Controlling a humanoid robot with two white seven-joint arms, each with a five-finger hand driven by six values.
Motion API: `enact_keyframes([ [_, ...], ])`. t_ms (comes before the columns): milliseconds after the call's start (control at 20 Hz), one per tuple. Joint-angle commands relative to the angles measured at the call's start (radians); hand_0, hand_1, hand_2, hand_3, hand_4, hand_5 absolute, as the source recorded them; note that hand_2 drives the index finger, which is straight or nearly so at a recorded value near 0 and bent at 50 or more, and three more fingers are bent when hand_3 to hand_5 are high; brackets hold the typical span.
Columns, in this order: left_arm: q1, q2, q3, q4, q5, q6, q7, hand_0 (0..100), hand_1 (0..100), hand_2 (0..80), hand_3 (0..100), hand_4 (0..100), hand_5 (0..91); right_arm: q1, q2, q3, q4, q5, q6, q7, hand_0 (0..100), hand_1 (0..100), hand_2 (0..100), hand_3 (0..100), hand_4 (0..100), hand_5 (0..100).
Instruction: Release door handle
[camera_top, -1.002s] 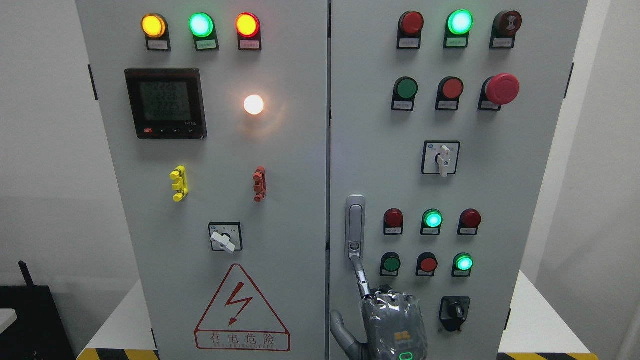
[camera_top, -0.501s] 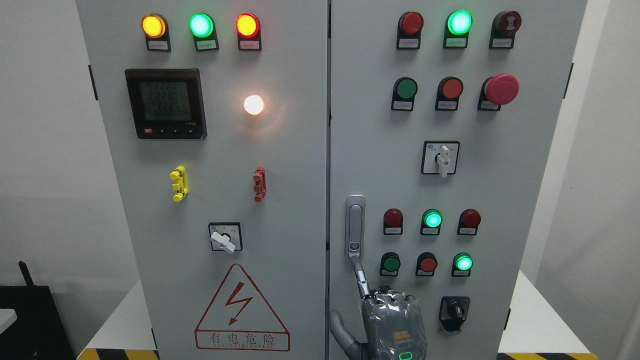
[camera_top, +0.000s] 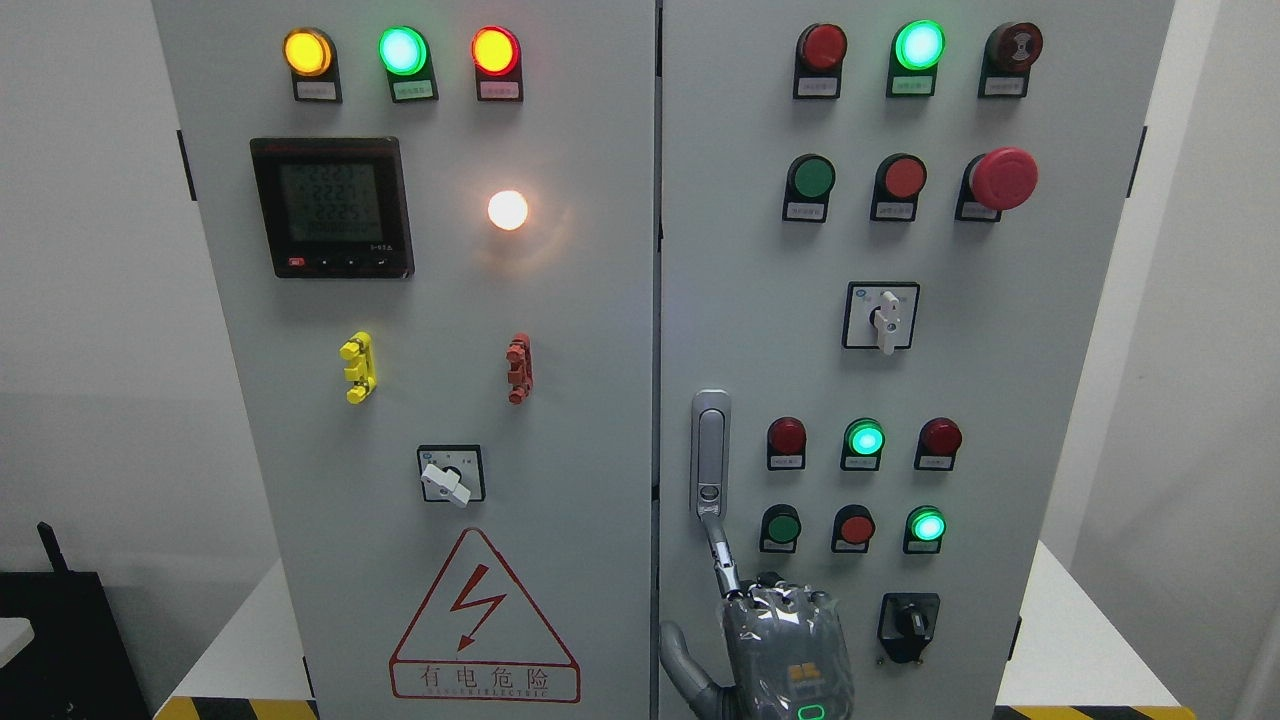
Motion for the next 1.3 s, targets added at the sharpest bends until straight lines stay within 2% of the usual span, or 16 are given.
enact_keyframes([
  [0,-0.002,0.000,0.002,0.009,0.000,0.000,0.000,12,39,0.0,0,0,0.0,0.002,0.001,0.000,-0.001,0.000,0.001,0.002,40,18,0,100,89,99],
  [601,-0.003,0.000,0.002,0.009,0.000,0.000,0.000,12,39,0.0,0,0,0.0,0.002,0.003,0.000,-0.002,0.000,0.001,0.007,40,19,0,100,90,99],
  [701,-0.003,0.000,0.002,0.009,0.000,0.000,0.000,12,39,0.0,0,0,0.0,0.003,0.003,0.000,-0.002,0.000,0.001,0.023,40,19,0,100,90,99],
  [1253,-0.002,0.000,0.002,0.009,0.000,0.000,0.000,12,39,0.0,0,0,0.0,0.003,0.003,0.000,-0.002,0.000,0.001,0.024,40,19,0,100,91,99],
])
